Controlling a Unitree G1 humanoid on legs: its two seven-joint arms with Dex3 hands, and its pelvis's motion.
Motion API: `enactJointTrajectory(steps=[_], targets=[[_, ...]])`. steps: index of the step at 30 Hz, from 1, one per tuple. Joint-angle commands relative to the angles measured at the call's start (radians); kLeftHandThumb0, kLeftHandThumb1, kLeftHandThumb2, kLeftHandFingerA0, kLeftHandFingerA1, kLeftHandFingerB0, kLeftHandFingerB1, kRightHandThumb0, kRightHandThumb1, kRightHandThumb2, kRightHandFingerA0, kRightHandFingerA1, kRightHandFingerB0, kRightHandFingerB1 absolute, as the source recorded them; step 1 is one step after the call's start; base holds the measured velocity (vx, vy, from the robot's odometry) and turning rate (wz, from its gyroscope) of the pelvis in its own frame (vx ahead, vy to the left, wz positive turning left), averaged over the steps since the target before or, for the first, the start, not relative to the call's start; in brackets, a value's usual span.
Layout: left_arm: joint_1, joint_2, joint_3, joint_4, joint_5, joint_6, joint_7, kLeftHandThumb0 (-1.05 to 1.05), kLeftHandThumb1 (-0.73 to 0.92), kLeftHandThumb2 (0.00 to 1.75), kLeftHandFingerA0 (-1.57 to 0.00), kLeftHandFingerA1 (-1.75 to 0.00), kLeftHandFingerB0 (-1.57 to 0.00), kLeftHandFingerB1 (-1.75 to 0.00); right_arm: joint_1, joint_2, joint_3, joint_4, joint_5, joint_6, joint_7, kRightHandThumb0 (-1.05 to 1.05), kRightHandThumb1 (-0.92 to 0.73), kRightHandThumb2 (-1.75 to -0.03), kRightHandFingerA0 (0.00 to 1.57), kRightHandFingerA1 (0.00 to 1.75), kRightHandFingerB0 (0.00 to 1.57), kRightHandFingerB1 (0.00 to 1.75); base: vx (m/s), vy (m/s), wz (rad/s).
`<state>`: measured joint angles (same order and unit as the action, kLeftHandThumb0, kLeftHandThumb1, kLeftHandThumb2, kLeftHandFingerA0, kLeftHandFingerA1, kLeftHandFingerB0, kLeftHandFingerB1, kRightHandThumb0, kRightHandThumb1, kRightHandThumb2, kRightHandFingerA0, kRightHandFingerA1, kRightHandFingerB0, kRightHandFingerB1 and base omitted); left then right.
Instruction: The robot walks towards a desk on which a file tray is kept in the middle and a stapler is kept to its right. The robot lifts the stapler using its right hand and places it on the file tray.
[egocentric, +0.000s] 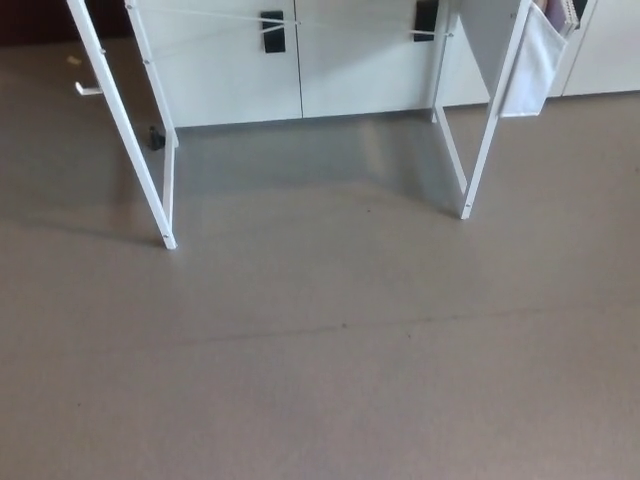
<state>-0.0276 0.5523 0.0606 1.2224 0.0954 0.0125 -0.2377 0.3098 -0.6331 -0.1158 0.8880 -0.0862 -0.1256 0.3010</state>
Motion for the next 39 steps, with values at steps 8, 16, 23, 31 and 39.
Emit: enactJointTrajectory(steps=[8, 16, 23, 31, 39], targets=[[-0.008, 0.011, 0.011, 0.006, -0.009, 0.010, 0.005, -0.88, 0.35, 1.12, -1.06, -1.29, -0.74, -1.09, -0.019, -0.010, -0.002, 0.043, -0.004, -0.024, -0.017, -0.73, -0.76, -0.63, 0.26, 0.48, 0.00, 0.07, 0.12, 0.170, 0.04], [-0.010, 0.012, 0.011, 0.003, -0.005, 0.007, 0.000, -0.90, 0.41, 1.14, -0.76, -1.27, -0.61, -1.11, -0.025, -0.006, -0.022, 0.043, 0.028, 0.011, 0.034, -0.72, -0.76, -0.62, 0.18, 0.49, 0.00, 0.06, 0.17, -0.141, 0.14], [-0.019, 0.005, 0.024, 0.010, -0.007, 0.014, 0.012, -0.87, 0.44, 1.03, -1.00, -1.46, -0.65, -1.26, -0.039, -0.014, -0.004, 0.064, 0.000, -0.021, 0.006, -0.93, -0.64, -0.94, 0.04, 0.34, 0.00, 0.07, 0.18, -0.176, 0.15], [-0.018, 0.012, 0.011, 0.010, 0.001, 0.007, -0.001, -0.88, 0.39, 1.15, -1.24, -1.34, -0.93, -1.18, -0.050, -0.012, -0.004, 0.070, 0.015, 0.013, 0.026, -0.92, -0.67, -0.95, 0.13, 0.50, 0.00, 0.08, 0.30, 0.042, -0.11], [-0.032, 0.010, 0.001, 0.012, 0.008, 0.015, 0.008, -0.87, 0.39, 1.07, -1.23, -1.51, -0.99, -1.36, -0.039, 0.016, -0.050, 0.084, 0.066, -0.061, 0.019, -0.76, -0.55, -0.91, 0.01, 0.15, 0.00, 0.15, 0.39, 0.129, -0.07]])
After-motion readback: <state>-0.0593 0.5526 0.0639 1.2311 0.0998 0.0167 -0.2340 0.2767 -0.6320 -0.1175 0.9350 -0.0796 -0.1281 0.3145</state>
